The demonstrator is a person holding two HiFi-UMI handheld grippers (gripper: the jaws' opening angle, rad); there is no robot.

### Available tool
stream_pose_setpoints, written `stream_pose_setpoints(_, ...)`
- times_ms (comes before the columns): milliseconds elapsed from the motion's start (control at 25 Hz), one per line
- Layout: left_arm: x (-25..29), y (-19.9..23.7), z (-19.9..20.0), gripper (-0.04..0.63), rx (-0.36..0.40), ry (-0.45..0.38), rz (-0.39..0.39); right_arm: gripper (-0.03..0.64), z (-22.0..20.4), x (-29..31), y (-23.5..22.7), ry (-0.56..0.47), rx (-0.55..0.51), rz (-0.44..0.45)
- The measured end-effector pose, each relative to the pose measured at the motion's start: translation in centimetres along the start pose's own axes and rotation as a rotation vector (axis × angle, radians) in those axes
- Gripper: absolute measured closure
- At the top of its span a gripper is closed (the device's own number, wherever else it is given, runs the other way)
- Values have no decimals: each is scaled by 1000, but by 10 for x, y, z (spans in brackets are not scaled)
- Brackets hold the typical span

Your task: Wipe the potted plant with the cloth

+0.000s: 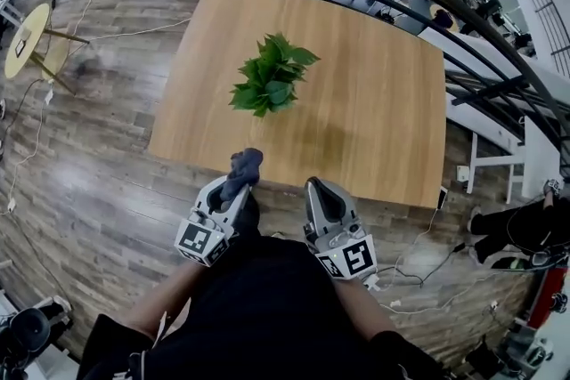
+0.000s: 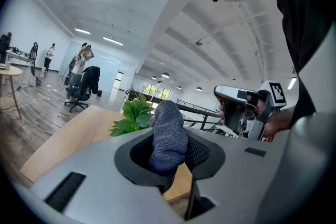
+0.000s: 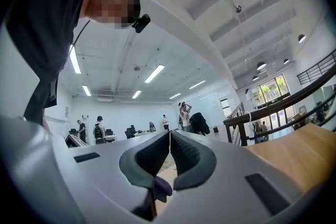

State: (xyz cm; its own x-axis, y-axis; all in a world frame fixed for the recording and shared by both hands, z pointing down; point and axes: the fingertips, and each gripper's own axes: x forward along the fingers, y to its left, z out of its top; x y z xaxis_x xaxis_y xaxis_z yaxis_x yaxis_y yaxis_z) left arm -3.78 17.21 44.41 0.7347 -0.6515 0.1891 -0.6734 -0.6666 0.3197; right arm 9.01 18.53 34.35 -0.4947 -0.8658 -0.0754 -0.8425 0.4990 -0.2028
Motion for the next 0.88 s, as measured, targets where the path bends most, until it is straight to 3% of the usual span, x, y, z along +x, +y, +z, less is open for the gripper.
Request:
stream_pose_setpoints(160,14,34,3,484,45,-2,-21,598,-3,37,-4,27,-38,11)
stream_pose_setpoints(360,27,74,8,485,-38,21,-23,598,-28,57,-16,113,-89,-29)
stream_pose_setpoints(600,47,105,0,485,-26,75,-67,598,-60,75,-48,189,-107,-118)
stream_pose_setpoints(880,60,170,-17,485,-52,133,134,598,-110,79,-79,315,-121,-120)
